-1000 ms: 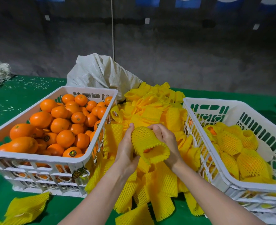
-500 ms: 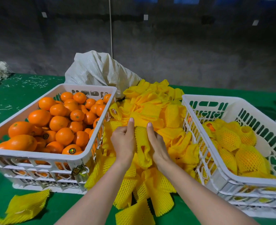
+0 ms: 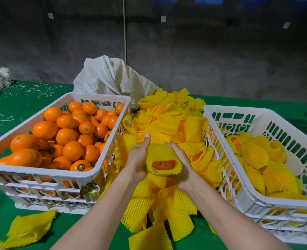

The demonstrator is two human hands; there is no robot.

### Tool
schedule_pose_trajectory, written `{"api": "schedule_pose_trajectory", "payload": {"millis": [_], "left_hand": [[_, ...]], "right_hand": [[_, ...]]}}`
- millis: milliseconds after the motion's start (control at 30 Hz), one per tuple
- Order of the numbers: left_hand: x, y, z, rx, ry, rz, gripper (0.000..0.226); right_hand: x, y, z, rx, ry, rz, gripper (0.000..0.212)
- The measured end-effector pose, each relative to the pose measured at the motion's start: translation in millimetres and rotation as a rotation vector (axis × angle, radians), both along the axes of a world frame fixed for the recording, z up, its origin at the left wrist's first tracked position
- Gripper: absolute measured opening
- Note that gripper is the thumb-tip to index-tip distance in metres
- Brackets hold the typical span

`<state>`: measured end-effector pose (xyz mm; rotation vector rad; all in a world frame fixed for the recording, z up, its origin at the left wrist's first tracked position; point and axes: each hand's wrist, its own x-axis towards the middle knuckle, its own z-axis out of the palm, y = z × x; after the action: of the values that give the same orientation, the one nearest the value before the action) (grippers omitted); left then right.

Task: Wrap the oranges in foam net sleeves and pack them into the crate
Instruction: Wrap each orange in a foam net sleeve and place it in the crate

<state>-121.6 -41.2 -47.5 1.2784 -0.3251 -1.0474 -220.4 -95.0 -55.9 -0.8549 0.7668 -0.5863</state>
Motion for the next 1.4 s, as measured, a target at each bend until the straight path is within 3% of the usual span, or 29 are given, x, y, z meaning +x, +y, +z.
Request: {"api": "schedule_pose_trajectory", "payload": {"millis": [233,333,400,467,567,633,867,1067,1200,1233,1400], "left_hand": [[0,1,-6,-0.148,-0.286,-0.016,0.053],[-4,1,-7,-0.198,-0.287,0.015,0.058],[-5,3,-3,-0.176,-0.249,0.007,0.051],[-2,6,0,-0.087,-0.093,-0.129,0.048],[-5,12,2,-0.003,0.178,-0.332,0.059],[-10,12,4,-0.034,0.284,-0.376,0.057],[-18,9,8,-0.108,0.216,-0.374,0.040],[-16,11,11,-0.119,0.144,-0.467,0.035],[-17,10,10,-0.156,0.079,-0.411,0.031],[-18,9,9,-0.162,0.052,-0.374,0.032],[-24,6,2,-0.231,-0.003,-0.266,0.050]], "right_hand": [[-4,3,1,0.009,-0.057,0.032,0.032],[-3,4,0,-0.036,-0.069,0.055,0.042],[-4,3,2,-0.066,-0.080,0.051,0.051],[-6,2,6,-0.146,-0.034,0.014,0.042],[-8,-6,6,-0.417,0.140,-0.128,0.022],[-11,-9,5,-0.617,0.169,-0.164,0.025],[-19,-5,9,-0.939,0.160,-0.286,0.043],[-23,-12,6,-0.860,0.097,-0.199,0.054],[-29,-7,-1,-0.930,0.182,-0.217,0.032],[-32,-5,-3,-0.911,0.187,-0.201,0.034],[-38,16,-11,-0.902,0.114,0.062,0.040]]}}
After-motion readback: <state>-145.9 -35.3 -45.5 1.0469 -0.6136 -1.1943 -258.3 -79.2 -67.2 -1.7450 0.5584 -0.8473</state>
